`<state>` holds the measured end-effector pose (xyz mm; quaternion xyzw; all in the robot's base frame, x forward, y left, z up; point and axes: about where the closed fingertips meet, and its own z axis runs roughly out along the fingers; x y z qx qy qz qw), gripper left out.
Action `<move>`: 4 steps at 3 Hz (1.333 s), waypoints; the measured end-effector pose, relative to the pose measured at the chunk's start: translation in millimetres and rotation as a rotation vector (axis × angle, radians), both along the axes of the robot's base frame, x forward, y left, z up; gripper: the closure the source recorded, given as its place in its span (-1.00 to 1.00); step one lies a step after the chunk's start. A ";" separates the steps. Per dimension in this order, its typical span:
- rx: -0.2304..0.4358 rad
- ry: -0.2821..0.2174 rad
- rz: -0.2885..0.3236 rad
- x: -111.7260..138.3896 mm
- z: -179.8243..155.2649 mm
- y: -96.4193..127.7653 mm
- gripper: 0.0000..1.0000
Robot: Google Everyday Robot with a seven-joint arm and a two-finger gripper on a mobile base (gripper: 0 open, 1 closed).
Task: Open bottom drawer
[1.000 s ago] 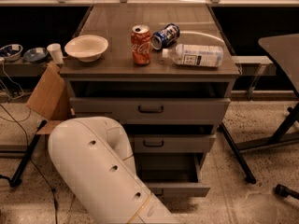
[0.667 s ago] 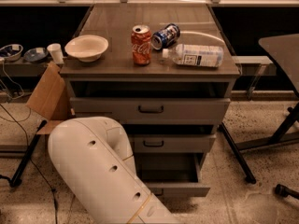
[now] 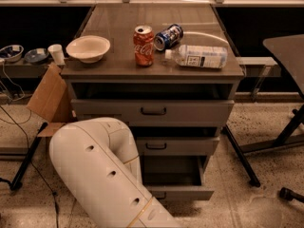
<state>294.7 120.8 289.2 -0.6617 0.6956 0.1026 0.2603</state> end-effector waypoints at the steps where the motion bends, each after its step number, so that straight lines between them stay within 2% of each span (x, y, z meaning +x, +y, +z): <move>1: 0.027 -0.043 0.033 24.4 -1.4 13.7 -1.00; 3: 0.051 -0.131 0.050 79.3 -3.1 35.0 -1.00; 4: 0.042 -0.144 0.039 113.0 -12.8 37.8 -1.00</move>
Offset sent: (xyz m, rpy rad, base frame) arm 0.0847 0.0371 0.0001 0.0711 -0.1595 0.0733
